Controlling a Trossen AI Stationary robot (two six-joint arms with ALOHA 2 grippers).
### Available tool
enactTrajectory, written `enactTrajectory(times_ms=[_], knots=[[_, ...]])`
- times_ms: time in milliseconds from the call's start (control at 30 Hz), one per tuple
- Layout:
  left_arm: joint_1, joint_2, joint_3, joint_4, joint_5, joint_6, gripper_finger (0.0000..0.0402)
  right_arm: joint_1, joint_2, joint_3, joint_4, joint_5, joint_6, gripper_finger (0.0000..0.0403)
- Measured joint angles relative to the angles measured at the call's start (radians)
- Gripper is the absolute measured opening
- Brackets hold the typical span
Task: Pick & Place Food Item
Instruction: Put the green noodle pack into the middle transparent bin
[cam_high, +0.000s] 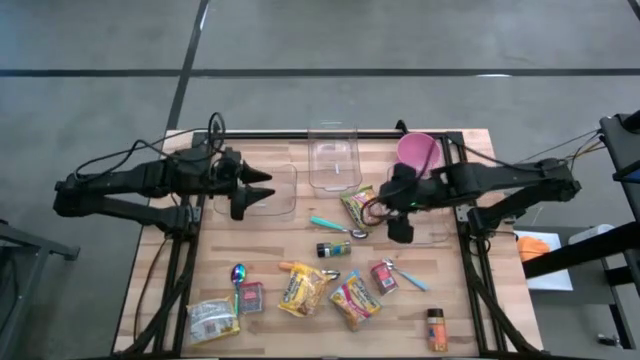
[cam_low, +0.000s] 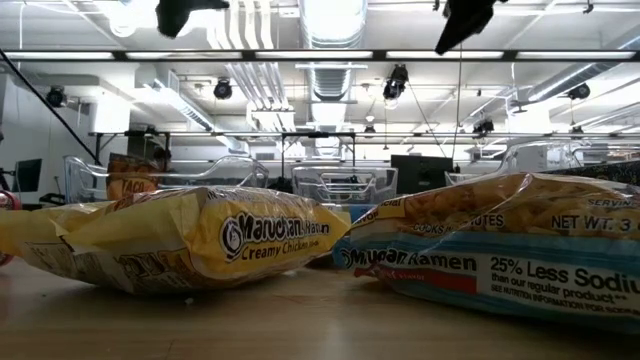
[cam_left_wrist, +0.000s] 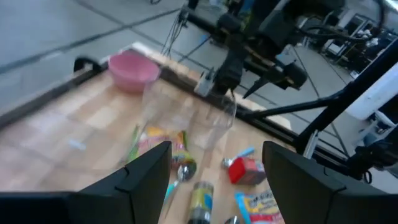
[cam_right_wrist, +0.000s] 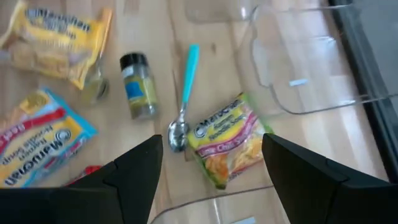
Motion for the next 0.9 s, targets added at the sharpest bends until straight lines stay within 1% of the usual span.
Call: enactTrajectory(times_ms=[200, 300, 467, 600, 900], knots=[[0.0, -0.052, -0.115, 0.008, -0.001, -0.038, 0.0258, 0.015, 0.074, -0.054, 0.002, 0.002, -0.077, 0.0271], [0.0, -0.055, -0.145, 0.027, -0.002, -0.049, 0.0258, 0.024, 0.116, -0.083, 0.008, -0.002, -0.14, 0.0271], [0.0, -0.046, -0.151, 0.03, -0.001, -0.04, 0.0258, 0.04, 0.199, -0.117, 0.063, -0.003, -0.218, 0.0271], [0.0, -0.053, -0.142, 0.039, -0.002, -0.027, 0.0258, 0.043, 0.255, -0.122, 0.127, -0.002, -0.241, 0.0271], [0.0, -0.054, -0.142, 0.032, -0.001, -0.022, 0.0258, 0.042, 0.36, -0.127, 0.181, 0.005, -0.266, 0.0271]])
